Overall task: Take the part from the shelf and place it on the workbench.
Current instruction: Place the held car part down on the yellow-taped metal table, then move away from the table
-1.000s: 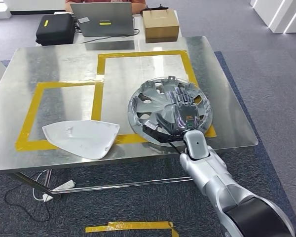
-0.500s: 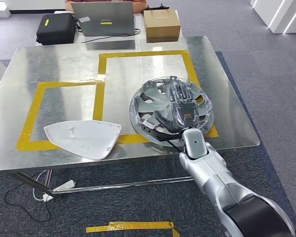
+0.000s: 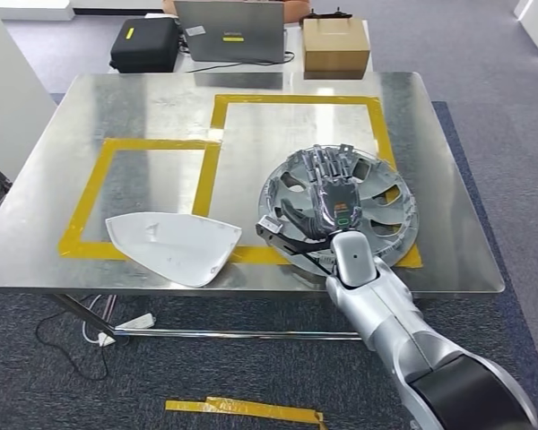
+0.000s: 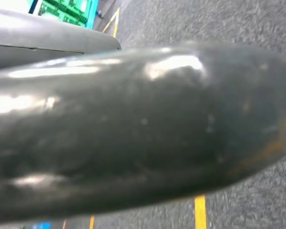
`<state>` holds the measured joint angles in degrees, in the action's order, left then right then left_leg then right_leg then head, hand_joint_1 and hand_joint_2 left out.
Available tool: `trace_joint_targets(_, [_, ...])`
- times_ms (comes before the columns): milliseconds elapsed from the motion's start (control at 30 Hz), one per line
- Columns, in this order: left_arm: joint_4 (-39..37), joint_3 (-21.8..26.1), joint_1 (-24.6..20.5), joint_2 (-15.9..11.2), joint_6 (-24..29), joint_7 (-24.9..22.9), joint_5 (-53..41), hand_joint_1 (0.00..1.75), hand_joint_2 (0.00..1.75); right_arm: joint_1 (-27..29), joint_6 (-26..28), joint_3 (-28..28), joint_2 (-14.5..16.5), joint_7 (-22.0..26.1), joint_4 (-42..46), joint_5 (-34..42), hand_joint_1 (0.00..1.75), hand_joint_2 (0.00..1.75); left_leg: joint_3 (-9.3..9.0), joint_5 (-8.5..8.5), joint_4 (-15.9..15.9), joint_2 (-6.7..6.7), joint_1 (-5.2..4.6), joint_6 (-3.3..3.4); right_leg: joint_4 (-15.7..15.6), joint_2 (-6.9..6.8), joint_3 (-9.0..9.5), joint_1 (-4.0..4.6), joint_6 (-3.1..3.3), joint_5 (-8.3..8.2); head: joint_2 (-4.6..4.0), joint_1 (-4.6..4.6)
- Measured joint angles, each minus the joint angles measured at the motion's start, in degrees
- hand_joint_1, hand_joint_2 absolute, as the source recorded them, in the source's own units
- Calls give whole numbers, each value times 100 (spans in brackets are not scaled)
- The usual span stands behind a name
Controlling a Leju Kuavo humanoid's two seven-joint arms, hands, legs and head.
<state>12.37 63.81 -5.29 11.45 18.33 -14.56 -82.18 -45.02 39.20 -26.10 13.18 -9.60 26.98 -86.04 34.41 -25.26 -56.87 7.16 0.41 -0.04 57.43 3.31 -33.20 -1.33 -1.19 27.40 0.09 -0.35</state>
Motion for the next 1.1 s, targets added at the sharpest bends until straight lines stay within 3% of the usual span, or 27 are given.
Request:
trace_joint_targets(33, [0,1,12,-1,0,0,0,0,0,-5,-5,-5,5,-4,2,-8,0,0,17,-20,-22,-41,-2,-38,-19,-60,14,-6,29,-4,0,-9])
trace_joint_targets(100, [0,0,12,-5,-3,0,-1,0,0,-21,-25,-18,13,-13,4,-31,0,0,176,-206,-341,-313,-14,-110,-56,-201,59,-22,98,-4,0,-62])
trace_joint_targets(167, [0,-1,-5,-3,-7,0,-2,0,0,-17,-53,-22,7,-37,0,-51,0,0,550,-516,-1057,-595,4,-171,-57,-356,84,3,151,21,0,-109])
trace_joint_targets(233, [0,-1,-4,-4,-8,-1,-2,0,0,2,-75,-27,2,-61,-7,-80,0,0,840,-612,-1559,-666,27,-203,-53,-516,104,21,171,50,0,-110])
trace_joint_targets(267, [0,-1,4,-4,-8,-1,-2,0,0,6,-80,-33,2,-71,-9,-98,0,0,838,-503,-1518,-682,30,-206,-51,-589,120,25,171,67,0,-111])
trace_joint_targets(300, [0,-1,11,-5,-8,-2,-2,0,0,5,-83,-42,2,-80,-10,-117,0,0,716,-305,-1256,-715,30,-198,-50,-658,145,29,166,86,0,-111])
trace_joint_targets(367, [0,0,10,-8,-9,-2,-2,0,0,-4,-84,-58,2,-92,-10,-141,0,0,330,67,-498,-978,-21,-142,-48,-780,201,52,134,133,0,-112])
trace_joint_targets(433, [0,-1,-16,-8,-14,-2,-2,0,0,-16,-86,-67,0,-102,-10,-158,0,0,131,151,-78,-1212,-88,-59,-42,-903,229,97,81,179,0,-108])
trace_joint_targets(467, [0,-1,-24,-8,-17,-2,-2,0,0,-20,-87,-71,1,-105,-10,-168,0,0,128,114,-45,-1217,-112,-27,-44,-973,239,115,53,197,0,-107])
trace_joint_targets(533, [0,-1,-17,-7,-21,-3,-1,0,0,-28,-89,-83,9,-110,-7,-186,0,0,132,118,-9,-1066,-96,35,-41,-1054,261,115,-3,249,0,-103])
trace_joint_targets(600, [0,-1,-9,-9,-22,-8,1,0,0,-45,-90,-100,15,-111,-4,-195,0,0,111,139,29,-915,-62,100,225,-798,147,85,-48,438,0,-82])
trace_joint_targets(667, [0,-1,-22,-2,-24,-13,2,0,0,-41,-95,-110,-2,-115,-14,-196,0,0,106,145,38,-756,-43,144,921,-457,-209,63,-69,757,0,-52])
trace_joint_targets(700, [0,-1,-28,3,-26,-13,2,0,0,-27,-98,-114,-14,-117,-25,-196,0,0,107,145,37,-664,-42,154,1281,-390,-413,63,-77,867,0,-44])
trace_joint_targets(733, [0,-1,-28,7,-27,-13,2,0,0,-12,-100,-118,-26,-121,-35,-196,0,0,106,143,34,-568,-42,156,1493,-362,-561,64,-82,880,0,-43])
trace_joint_targets(767, [0,-1,-23,7,-27,-13,2,0,0,-4,-101,-122,-33,-123,-43,-196,0,0,104,141,30,-472,-42,155,1500,-349,-620,63,-85,781,0,-43])
trace_joint_targets(833, [0,-1,-14,4,-32,-13,2,0,0,-12,-102,-127,-39,-126,-49,-196,0,0,101,132,11,-293,-38,138,944,-272,-455,47,-79,342,0,-44])
trace_joint_targets(900, [0,-1,-19,3,-49,-13,2,0,0,-27,-104,-130,-43,-135,-53,-204,0,0,125,121,-22,-141,-38,89,313,-16,-187,8,-65,62,0,-49])
trace_joint_targets(967, [0,-1,-20,3,-74,-14,4,0,0,-27,-115,-135,-45,-158,-61,-233,0,0,181,139,-41,-10,-16,13,109,123,-77,2,-29,51,0,-51])
trace_joint_targets(1033, [0,1,0,-3,-87,-20,9,0,0,-31,-127,-148,-31,-181,-66,-273,0,0,221,151,-48,66,9,-60,89,14,-51,12,33,41,0,-49])
trace_joint_targets(1100, [0,1,14,-8,-87,-27,13,0,0,-47,-131,-159,-2,-194,-67,-297,0,0,314,19,-245,-159,-9,-119,63,-119,-15,-2,112,34,0,-84])
